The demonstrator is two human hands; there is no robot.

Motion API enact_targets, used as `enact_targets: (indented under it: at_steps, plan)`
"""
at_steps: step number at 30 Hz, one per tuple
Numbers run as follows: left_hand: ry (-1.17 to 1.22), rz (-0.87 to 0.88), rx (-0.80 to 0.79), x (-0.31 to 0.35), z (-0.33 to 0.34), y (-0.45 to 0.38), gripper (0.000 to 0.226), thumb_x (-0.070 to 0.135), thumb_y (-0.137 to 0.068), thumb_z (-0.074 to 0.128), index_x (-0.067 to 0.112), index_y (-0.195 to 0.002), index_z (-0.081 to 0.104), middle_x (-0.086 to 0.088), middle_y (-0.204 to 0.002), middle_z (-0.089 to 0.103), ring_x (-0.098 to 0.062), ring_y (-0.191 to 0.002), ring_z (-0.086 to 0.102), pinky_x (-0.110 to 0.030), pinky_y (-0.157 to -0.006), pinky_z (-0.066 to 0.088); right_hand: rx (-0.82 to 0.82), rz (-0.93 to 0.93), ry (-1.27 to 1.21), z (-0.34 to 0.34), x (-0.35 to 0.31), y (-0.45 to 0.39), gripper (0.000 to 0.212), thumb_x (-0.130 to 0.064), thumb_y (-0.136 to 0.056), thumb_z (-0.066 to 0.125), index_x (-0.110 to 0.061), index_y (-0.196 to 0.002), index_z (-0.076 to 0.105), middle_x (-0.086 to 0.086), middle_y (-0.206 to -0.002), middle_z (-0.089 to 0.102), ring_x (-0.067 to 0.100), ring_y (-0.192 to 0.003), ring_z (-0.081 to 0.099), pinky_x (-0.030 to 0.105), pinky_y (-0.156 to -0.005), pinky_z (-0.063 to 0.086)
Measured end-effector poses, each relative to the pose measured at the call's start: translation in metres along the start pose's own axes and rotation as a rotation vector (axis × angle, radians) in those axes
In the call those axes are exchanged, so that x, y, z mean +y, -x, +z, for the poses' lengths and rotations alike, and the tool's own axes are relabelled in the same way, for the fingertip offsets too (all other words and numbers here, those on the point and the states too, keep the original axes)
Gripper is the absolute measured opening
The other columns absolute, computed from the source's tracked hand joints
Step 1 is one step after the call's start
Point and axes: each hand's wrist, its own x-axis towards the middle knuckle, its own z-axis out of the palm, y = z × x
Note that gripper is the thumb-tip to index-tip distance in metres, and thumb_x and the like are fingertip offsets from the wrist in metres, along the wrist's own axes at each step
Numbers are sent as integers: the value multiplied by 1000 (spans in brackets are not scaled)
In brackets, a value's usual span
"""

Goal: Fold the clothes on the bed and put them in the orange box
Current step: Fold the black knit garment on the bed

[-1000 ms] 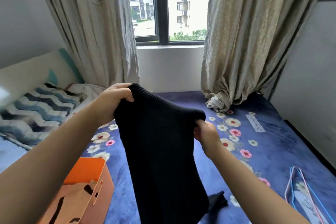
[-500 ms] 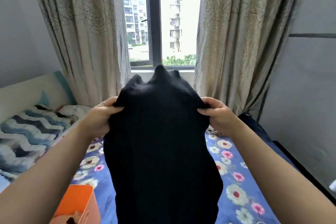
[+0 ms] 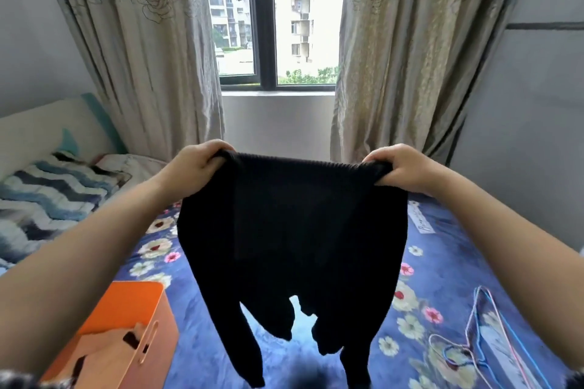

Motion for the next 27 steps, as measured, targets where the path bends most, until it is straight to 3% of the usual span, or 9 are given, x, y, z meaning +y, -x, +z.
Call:
enact_targets:
  at_steps: [3, 5, 7, 10, 15, 20, 23, 25, 27]
  plan:
    - [-262, 171, 61, 4, 2, 8, 20, 10, -92, 52, -3, -107, 59, -21, -90, 65, -33, -82, 61, -27, -71, 36, -122, 75, 32, -4, -1, 11, 34, 5, -72, 68, -26, -60, 62, -14, -55, 52, -4, -52, 47, 10, -55, 38]
    - [-361, 222, -57, 5, 4, 14, 28, 18, -85, 65, -2, -105, 59, -22, -87, 65, -37, -81, 63, -30, -69, 36, -242, 172, 30, -3, 4, 20, 33, -6, -69, 70, -28, -46, 59, -15, -45, 48, -6, -46, 43, 11, -50, 34]
    - [-531, 217, -275, 7, 8, 18, 40, 25, -75, 75, 0, -102, 61, -17, -88, 66, -32, -83, 63, -29, -69, 36, -284, 227, 86, 4, 12, 29, 12, -20, -61, 61, -19, -50, 55, -12, -46, 43, -2, -51, 38, 19, -53, 30]
    - [-562, 244, -393, 1, 18, 23, 27, 23, -71, 69, 0, -82, 64, -15, -81, 63, -32, -80, 62, -31, -67, 37, -209, 202, 92, 22, 25, 42, 10, -11, -73, 56, -14, -66, 50, -5, -59, 39, 12, -64, 38, 25, -58, 29]
    - [-330, -2, -18, -1, 21, 53, 55, 15, -60, 35, 8, -104, 68, -18, -97, 61, -36, -93, 59, -36, -79, 42, 221, 150, -279, 49, 22, 75, 32, 7, -86, 49, -22, -75, 52, -18, -57, 56, -11, -56, 49, 6, -59, 36]
    - [30, -173, 193, 26, 23, 83, 53, 9, -66, 34, -1, -110, 62, -15, -96, 60, -25, -91, 53, -22, -77, 32, 286, 165, -183, 46, 2, 94, 15, -10, -86, 51, -21, -81, 59, -21, -66, 50, -4, -58, 48, 8, -63, 37]
    - [3, -215, 179, 41, 15, 109, 38, -6, -79, 41, 0, -111, 60, -20, -100, 63, -25, -90, 53, -19, -73, 29, 242, 28, 91, 31, -21, 119, 34, -33, -73, 40, -10, -85, 63, -21, -57, 46, 0, -61, 40, 14, -59, 28]
    - [-66, -168, 103, 52, 5, 129, 38, -5, -79, 43, 2, -111, 61, -20, -100, 64, -24, -88, 53, -19, -71, 28, 220, 52, 193, 22, -29, 138, 52, -39, -70, 35, -3, -95, 64, -1, -70, 56, 15, -72, 45, 22, -68, 29]
    - [-150, -99, -10, 66, -5, 147, 36, -10, -81, 48, 3, -111, 63, -18, -98, 64, -19, -86, 51, -19, -68, 27, 140, 147, 266, 16, -30, 156, 41, -30, -83, 42, -5, -108, 63, 15, -90, 63, 23, -84, 53, 23, -72, 30]
